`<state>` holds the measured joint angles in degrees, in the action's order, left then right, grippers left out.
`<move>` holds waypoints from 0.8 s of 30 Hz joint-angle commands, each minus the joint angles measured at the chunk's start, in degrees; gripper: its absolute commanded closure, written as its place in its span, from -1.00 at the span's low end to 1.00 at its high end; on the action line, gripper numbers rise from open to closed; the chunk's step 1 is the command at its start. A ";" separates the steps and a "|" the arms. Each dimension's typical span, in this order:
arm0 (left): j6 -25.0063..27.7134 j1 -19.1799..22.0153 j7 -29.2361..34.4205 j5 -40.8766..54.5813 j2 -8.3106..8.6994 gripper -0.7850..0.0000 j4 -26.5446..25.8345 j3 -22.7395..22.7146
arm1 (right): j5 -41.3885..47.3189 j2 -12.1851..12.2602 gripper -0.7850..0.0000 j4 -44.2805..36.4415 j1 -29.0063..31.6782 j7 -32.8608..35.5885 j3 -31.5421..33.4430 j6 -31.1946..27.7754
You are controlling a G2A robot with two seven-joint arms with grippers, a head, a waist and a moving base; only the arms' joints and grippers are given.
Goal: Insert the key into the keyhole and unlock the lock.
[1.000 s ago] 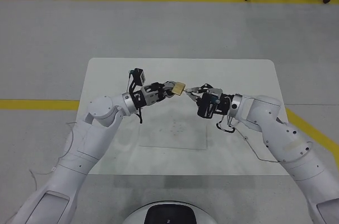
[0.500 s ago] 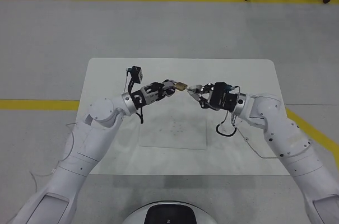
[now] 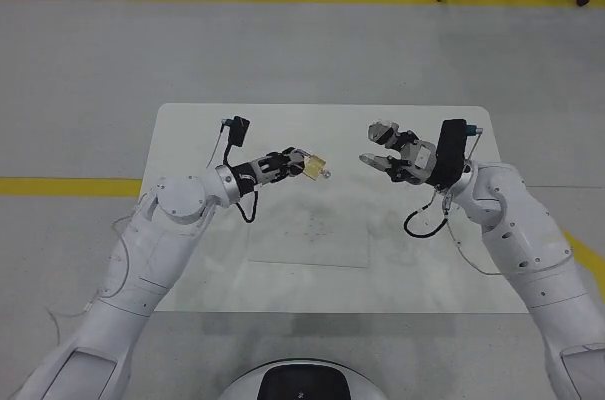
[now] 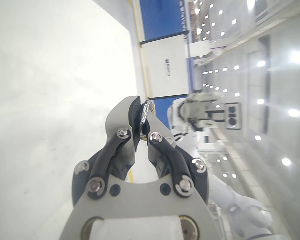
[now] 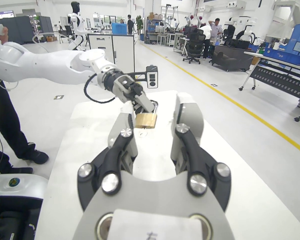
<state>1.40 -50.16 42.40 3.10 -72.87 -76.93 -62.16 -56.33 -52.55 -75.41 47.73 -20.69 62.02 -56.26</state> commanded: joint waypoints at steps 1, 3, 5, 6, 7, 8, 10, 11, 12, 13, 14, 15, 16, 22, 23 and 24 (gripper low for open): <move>-1.43 -0.23 2.40 -4.64 0.37 1.00 -0.37 0.60 | -0.15 0.60 -1.00 -0.46 1.19 -2.14 3.28 -0.57; -2.77 0.04 5.69 -7.88 0.62 1.00 -0.04 1.69 | -1.03 1.36 -1.00 -1.67 3.09 -4.51 7.14 -0.76; -3.87 0.96 8.45 -11.21 0.69 1.00 0.79 3.33 | -2.18 1.95 -1.00 -3.09 4.90 -6.15 10.22 -0.78; -4.38 1.47 9.35 -12.90 0.64 1.00 1.33 4.36 | -2.18 1.95 -1.00 -3.09 4.90 -6.15 10.22 -0.78; -4.87 2.07 10.02 -14.11 0.52 1.00 1.85 5.33 | -2.18 1.95 -1.00 -3.09 4.90 -6.15 10.22 -0.78; -5.63 2.63 11.12 -15.48 0.34 1.00 2.65 6.74 | -2.18 1.95 -1.00 -3.09 4.90 -6.15 10.22 -0.78; -7.63 4.17 11.69 -18.29 -0.13 1.00 4.27 9.22 | -2.18 1.95 -1.00 -3.09 4.90 -6.15 10.22 -0.78; -8.56 4.89 11.68 -19.31 -0.42 0.64 5.01 10.34 | -2.18 1.95 -1.00 -3.09 4.90 -6.15 10.22 -0.78; -9.53 5.53 11.87 -20.20 -0.71 -0.12 5.87 11.47 | -2.18 1.95 -1.00 -3.09 4.90 -6.15 10.22 -0.78; -10.18 6.23 11.80 -21.02 -0.96 -0.98 6.71 12.31 | -2.18 1.95 -1.00 -3.09 4.90 -6.15 10.22 -0.78; -10.66 6.79 11.94 -21.54 -1.20 -1.00 7.45 13.07 | -2.18 1.95 -1.00 -3.09 4.90 -6.15 10.22 -0.78; -11.00 7.25 12.27 -21.67 -1.42 -1.00 8.06 13.66 | -2.18 1.95 -1.00 -3.09 4.90 -6.15 10.22 -0.78; -11.28 7.61 12.38 -21.77 -1.59 -1.00 8.57 14.05 | -2.18 1.95 -1.00 -3.09 4.90 -6.15 10.22 -0.78; -10.39 6.68 11.40 -19.52 -1.30 -1.00 8.87 11.80 | -2.18 1.95 -1.00 -3.09 4.90 -6.15 10.22 -0.78; -9.91 5.94 10.92 -18.69 -1.00 -1.00 8.41 10.54 | -2.18 1.95 -1.00 -3.09 4.90 -6.15 10.22 -0.78; -9.28 5.03 10.24 -17.81 -0.64 -1.00 7.64 9.03 | -2.18 1.95 -1.00 -3.09 4.90 -6.15 10.22 -0.78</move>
<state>-8.39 -44.32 53.21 -15.45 -73.81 -68.68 -51.79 -58.52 -50.60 -78.50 52.63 -26.84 72.23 -57.04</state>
